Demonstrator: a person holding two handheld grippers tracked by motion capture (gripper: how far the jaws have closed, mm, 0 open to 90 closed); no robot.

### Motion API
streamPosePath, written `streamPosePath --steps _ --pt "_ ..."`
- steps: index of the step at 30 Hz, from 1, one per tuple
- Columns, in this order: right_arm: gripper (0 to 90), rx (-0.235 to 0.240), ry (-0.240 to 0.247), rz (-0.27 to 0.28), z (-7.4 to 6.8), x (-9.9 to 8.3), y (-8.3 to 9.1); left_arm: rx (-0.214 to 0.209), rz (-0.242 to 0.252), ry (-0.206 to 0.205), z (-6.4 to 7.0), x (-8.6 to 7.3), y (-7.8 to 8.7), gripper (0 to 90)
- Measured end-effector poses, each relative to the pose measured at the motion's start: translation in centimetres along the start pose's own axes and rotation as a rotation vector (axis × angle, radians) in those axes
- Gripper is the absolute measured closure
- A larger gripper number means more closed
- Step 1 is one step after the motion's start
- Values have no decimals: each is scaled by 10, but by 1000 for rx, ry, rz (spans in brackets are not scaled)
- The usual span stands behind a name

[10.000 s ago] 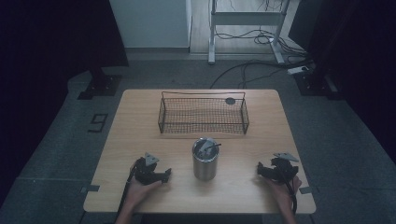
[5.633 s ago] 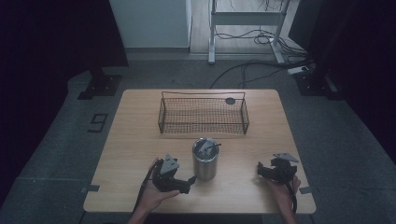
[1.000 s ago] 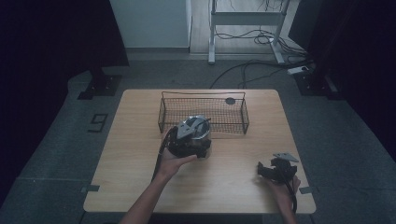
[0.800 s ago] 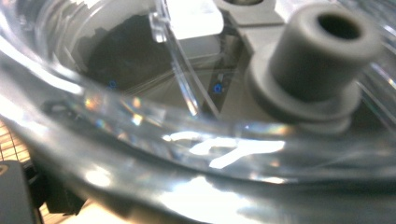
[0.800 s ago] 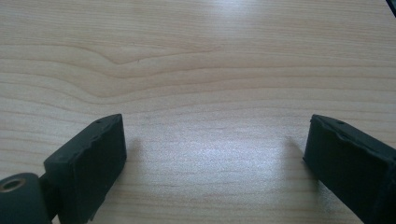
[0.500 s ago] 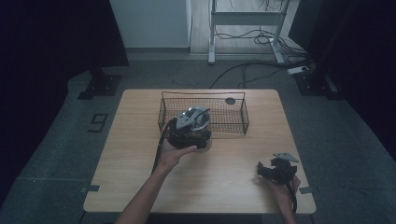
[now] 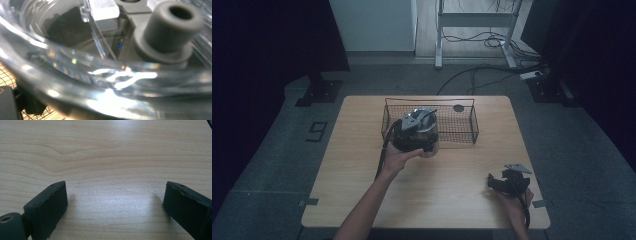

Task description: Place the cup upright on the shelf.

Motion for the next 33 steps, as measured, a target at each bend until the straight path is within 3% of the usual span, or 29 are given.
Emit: streamPosePath --steps 9,14,24,33 --pt "53 -1 1 -1 0 0 0 18 4 7 -8 12 -6 39" --pt "54 -1 1 1 0 0 0 7 21 0 -9 18 -12 39" --pt "54 1 0 1 0 0 0 5 11 -15 -11 29 -24 39" --pt "54 1 1 1 0 0 0 19 8 -5 -18 42 -34 39"
Point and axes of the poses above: each handheld gripper's, and its own axes: y roughly backward along the jaws, x roughly out of its top, z roughly to its right, the point moved 10 cm from there along -y, roughly forward along the jaws, and after that the axes turned 7 degrees about y, right-handed, at the moved point
